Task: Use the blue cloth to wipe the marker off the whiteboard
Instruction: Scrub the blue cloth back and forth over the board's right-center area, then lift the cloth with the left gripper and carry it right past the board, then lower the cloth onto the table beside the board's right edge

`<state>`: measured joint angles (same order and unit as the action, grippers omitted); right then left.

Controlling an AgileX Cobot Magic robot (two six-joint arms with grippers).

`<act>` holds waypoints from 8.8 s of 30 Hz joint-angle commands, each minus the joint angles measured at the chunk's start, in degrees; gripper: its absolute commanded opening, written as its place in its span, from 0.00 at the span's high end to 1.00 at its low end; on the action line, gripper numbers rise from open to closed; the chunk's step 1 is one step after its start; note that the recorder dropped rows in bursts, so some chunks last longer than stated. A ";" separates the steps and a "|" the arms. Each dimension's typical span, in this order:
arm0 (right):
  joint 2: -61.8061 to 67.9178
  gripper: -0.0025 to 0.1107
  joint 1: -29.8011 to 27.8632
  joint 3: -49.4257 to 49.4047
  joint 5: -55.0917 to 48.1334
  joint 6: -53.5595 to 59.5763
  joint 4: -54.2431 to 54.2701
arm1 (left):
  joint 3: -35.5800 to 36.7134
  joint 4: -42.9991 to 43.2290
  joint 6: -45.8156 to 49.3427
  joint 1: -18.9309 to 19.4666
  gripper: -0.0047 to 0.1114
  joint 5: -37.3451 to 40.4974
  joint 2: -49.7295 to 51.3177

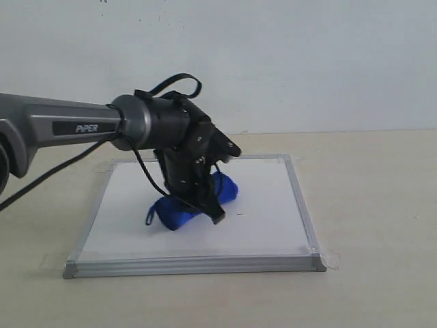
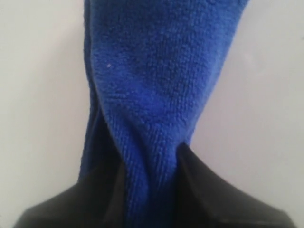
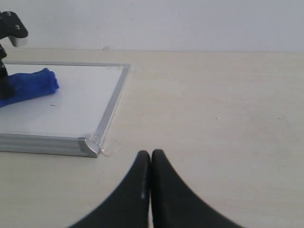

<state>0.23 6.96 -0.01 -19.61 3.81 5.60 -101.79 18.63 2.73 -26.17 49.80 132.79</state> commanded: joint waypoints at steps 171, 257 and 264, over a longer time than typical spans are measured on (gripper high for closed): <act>-0.23 0.98 -0.10 0.01 0.50 0.02 0.02 | -8.09 -85.72 6.93 -8.37 0.93 -29.08 8.67; -0.23 0.98 -0.10 0.01 0.50 0.02 0.02 | -7.54 -83.55 2.68 -5.68 0.54 -24.28 9.70; -0.23 0.98 -0.10 0.01 0.50 0.02 0.02 | -7.54 -87.21 2.68 -5.68 0.50 -24.28 9.70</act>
<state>0.23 6.96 -0.01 -19.61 3.81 5.60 -109.51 -66.86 5.48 -32.05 25.31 142.88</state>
